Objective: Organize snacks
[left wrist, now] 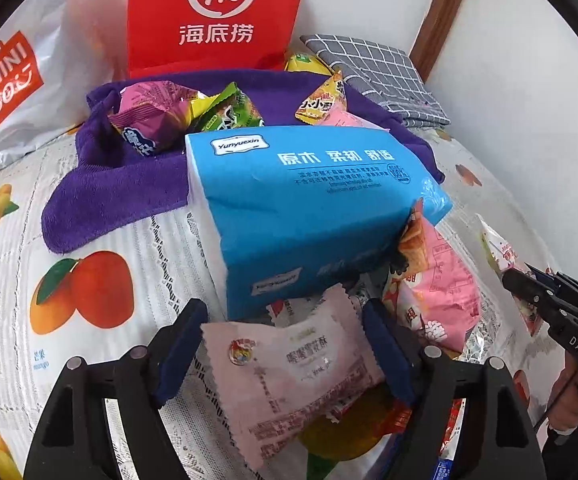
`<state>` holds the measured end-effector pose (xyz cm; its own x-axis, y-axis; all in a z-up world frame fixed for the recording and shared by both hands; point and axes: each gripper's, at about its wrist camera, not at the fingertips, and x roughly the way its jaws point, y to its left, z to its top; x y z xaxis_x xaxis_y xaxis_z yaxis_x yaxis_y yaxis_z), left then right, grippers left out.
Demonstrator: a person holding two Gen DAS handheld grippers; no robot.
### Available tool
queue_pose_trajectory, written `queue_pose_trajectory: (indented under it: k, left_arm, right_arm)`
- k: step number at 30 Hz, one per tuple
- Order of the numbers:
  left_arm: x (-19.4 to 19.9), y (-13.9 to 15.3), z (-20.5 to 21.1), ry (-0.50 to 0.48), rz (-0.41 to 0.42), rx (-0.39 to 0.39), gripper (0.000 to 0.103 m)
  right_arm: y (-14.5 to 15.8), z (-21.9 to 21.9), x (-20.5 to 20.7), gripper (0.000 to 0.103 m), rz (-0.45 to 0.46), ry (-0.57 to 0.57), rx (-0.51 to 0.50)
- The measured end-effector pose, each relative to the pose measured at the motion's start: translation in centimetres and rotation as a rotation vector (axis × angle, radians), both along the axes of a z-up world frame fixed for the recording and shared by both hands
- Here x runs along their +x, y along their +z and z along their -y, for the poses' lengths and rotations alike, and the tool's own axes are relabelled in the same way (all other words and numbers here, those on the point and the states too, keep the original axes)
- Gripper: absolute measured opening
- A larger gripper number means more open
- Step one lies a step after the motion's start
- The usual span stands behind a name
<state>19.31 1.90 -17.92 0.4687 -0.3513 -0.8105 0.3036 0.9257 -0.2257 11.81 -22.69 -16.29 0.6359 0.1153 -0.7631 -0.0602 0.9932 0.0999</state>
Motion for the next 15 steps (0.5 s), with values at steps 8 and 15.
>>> queue_pose_trajectory:
  k: [8,15]
  left_arm:
    - [-1.0,0.7,-2.6,0.088,-0.044,-0.113,0.026]
    - [-3.1,2.9,-2.7,0.189,-0.033,-0.124,0.022]
  right_arm:
    - [2.0,0.2,0.1,0.023,0.040,0.063,0.013]
    - [3.6,-0.2,0.9,0.023,0.068,0.173,0.036]
